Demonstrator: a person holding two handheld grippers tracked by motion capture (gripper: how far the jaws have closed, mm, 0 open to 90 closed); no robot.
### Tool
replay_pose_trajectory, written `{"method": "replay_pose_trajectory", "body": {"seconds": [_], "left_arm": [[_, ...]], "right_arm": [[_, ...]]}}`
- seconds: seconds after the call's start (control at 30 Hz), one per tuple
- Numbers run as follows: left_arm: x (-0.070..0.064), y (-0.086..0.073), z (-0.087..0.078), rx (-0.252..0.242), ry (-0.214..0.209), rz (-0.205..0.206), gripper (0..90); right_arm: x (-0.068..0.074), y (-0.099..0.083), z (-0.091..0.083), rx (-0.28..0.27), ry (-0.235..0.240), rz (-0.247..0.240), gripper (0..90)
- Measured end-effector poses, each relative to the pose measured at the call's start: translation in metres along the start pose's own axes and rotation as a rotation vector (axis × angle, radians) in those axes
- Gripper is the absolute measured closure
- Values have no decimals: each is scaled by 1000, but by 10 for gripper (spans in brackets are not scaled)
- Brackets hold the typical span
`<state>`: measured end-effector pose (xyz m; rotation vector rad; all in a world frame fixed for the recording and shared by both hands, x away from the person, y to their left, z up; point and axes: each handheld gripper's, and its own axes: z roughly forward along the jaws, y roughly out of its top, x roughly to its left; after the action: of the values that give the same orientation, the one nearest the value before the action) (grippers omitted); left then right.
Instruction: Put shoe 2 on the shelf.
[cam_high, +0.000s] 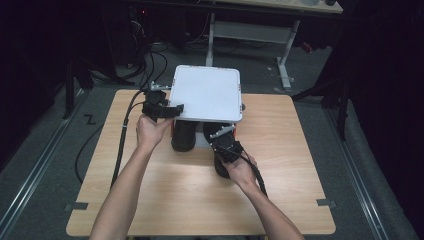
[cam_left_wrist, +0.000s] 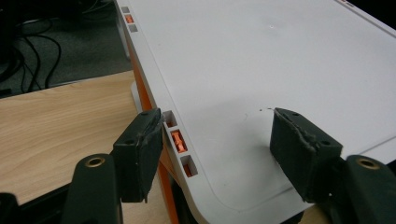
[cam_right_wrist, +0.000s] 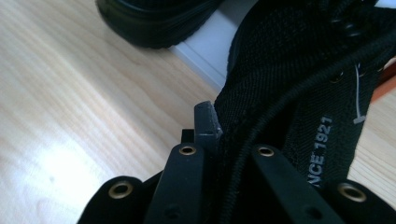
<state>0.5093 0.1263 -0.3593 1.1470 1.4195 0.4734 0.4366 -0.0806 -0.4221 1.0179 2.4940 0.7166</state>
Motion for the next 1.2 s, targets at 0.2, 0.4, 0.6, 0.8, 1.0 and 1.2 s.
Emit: {"method": "replay_pose_trajectory", "body": {"seconds": [0.2,0.4,0.6,0.8,1.0,1.2], "left_arm": [[1,0,0,1,-1,-12,351],[1,-1,0,-4,-6,-11,351],[2,0,0,-7,-2,-14,352],[1,0,0,-6,-3,-13,351],[2,0,0,-7,-3,-17,351],[3,0,1,-9,-4,-25,352]], "right_arm": [[-7,16,19,20,-33,37,877],[-18,26,33,14,-37,71,876],[-21,35,41,19,-71,21,870],[-21,34,44,-18,-74,-2,823],[-23,34,30,-87,-45,24,581],[-23,29,3,-159,-36,25,495]]}}
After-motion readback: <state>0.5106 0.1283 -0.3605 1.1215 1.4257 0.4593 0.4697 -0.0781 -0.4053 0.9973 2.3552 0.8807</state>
